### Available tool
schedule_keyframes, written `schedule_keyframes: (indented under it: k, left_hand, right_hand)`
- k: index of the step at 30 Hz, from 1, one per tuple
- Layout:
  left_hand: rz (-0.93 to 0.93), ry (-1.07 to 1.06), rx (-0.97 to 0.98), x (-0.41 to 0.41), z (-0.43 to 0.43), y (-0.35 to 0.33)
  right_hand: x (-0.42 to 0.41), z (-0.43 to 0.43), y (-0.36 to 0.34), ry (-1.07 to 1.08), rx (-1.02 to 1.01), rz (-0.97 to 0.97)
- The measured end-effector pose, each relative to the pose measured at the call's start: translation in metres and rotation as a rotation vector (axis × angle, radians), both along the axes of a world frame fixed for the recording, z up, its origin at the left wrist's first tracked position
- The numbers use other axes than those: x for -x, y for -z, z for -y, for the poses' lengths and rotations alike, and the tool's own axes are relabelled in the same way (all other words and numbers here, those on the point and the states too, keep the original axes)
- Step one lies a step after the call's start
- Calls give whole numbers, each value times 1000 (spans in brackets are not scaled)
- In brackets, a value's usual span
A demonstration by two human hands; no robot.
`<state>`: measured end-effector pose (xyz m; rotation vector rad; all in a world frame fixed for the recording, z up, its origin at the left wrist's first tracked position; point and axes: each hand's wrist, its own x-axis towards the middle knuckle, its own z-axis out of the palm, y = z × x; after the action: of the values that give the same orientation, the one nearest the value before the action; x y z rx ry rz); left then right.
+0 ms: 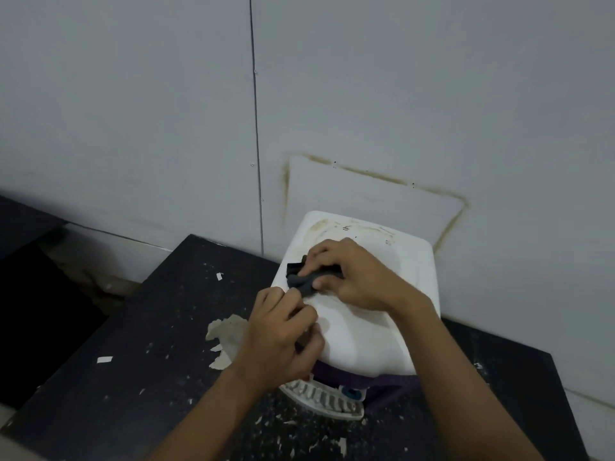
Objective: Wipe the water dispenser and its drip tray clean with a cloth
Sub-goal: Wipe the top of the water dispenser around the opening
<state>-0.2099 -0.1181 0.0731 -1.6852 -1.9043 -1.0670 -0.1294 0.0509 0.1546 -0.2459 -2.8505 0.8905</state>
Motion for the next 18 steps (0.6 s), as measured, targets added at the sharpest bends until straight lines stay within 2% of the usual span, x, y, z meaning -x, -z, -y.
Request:
schedule_keyframes:
  k: [2, 4, 7, 9, 10, 12, 14, 16, 18]
  left_hand:
    - [7, -2, -14, -2, -3, 1]
    - [5, 0, -22, -2, -4, 2]
    - [-7, -16, -18, -1, -5, 5]
    - [-9, -22, -23, -1, -5, 6]
    - [-9, -21, -35, -1, -5, 7]
    - [0, -17, -61, -2, -4, 8]
    - [20, -22, -65, -4, -4, 9]
    - [38, -23, -67, -3, -7, 8]
    - [31, -14, -78, -3, -10, 7]
  right_hand:
    - [0, -12, -9, 58, 132, 18]
    - [16, -19, -8, 209, 136, -54]
    - [45, -10, 9, 408, -143, -76]
    - [46, 3, 21, 356, -287, -69]
    - [40, 5, 24, 275, -279, -91]
    - [21, 1, 24, 99, -183, -128]
    - [8, -11, 19, 37, -63, -139]
    - [12, -24, 12, 114, 24, -158]
    - [30, -33, 11, 291, -35, -142]
